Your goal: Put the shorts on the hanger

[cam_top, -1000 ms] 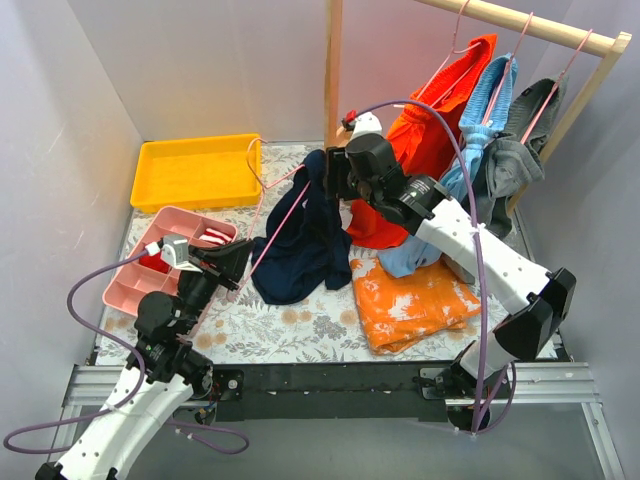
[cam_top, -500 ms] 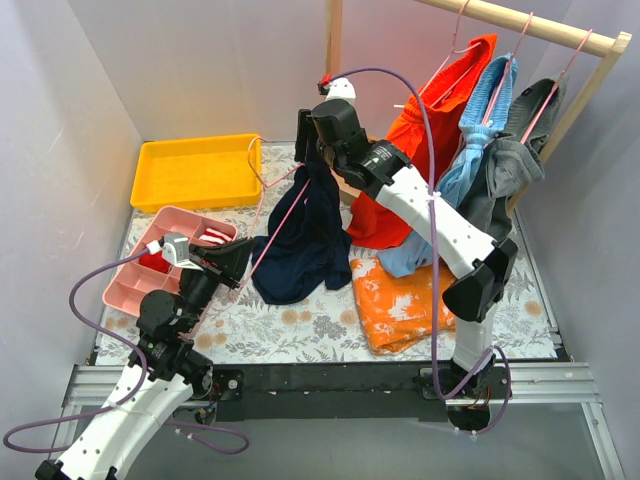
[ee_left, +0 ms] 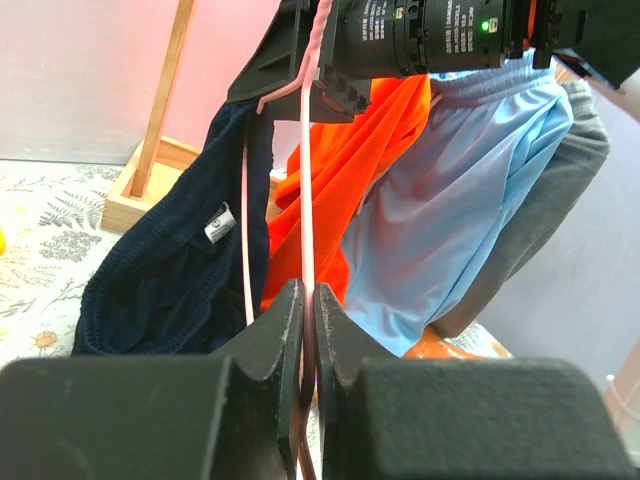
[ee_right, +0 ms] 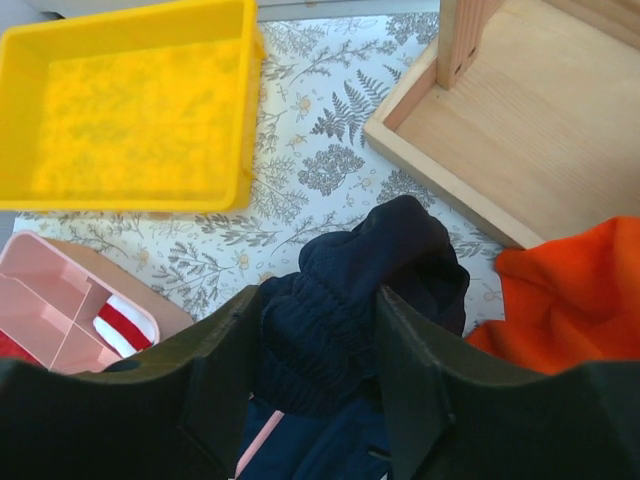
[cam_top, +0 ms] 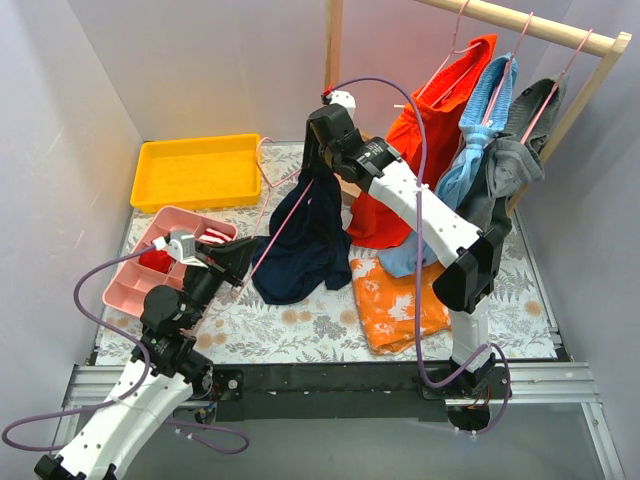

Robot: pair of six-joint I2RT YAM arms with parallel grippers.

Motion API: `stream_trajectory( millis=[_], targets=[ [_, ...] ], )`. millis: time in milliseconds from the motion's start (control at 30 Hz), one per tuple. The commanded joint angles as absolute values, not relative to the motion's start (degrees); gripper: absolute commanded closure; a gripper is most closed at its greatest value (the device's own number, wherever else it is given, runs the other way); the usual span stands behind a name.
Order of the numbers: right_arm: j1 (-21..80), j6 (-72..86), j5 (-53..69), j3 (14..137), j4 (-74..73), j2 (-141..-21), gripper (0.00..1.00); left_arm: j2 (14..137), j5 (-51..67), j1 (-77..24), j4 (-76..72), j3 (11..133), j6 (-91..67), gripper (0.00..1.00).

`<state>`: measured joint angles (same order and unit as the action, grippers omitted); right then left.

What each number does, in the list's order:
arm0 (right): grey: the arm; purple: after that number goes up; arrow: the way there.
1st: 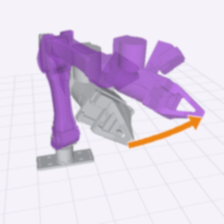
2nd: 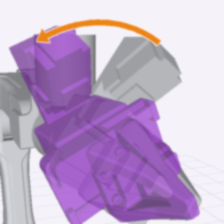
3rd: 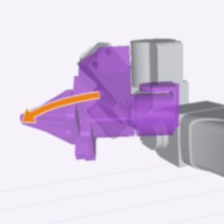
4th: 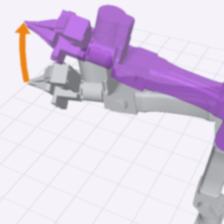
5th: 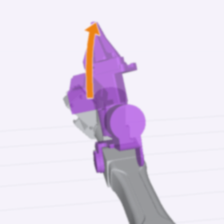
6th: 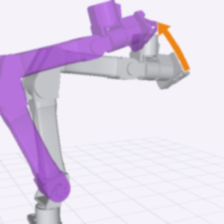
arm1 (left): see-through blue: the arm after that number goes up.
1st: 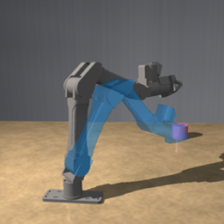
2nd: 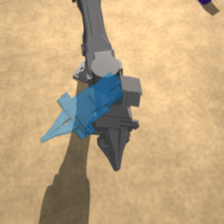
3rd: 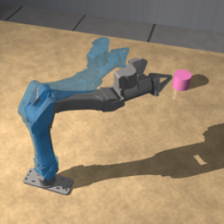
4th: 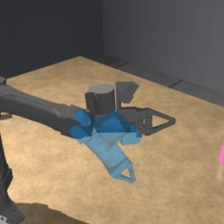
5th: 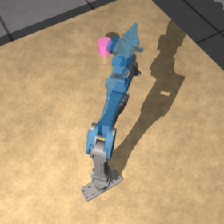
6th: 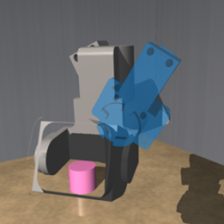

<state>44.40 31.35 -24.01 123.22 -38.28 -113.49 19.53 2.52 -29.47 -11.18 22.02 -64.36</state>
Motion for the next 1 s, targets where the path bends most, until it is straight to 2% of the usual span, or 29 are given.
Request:
stream_trajectory(
  millis=[0, 267, 633, 733, 867, 967],
  targets=[
    [44.2, 33.3, -18.8, 124.8, -39.5, -114.1, 0.48, 20.3, 3.4, -29.5, -16.2, 23.8, -61.4, 1.0],
    [44.2, 35.3, -10.2, 121.9, -38.7, -112.8, 0.57, 24.3, 3.9, -29.5, -19.4, 23.3, -57.1, 1.0],
    [44.5, 37.6, -1.6, 121.6, -39.5, -112.3, 0.58, 30.5, 2.2, -29.6, -24.3, 24.3, -49.0, 1.0],
    [44.7, 38.0, -0.4, 121.4, -39.9, -112.3, 0.57, 31.1, 1.3, -29.7, -25.5, 24.4, -46.8, 1.0],
    [45.0, 38.8, 3.3, 120.0, -39.6, -111.4, 0.48, 32.5, 1.7, -29.8, -25.2, 25.6, -43.2, 1.0],
    [45.0, 40.0, 6.0, 119.6, -39.4, -111.3, 0.46, 32.5, 1.2, -30.0, -25.6, 25.9, -39.8, 1.0]
  ],
)
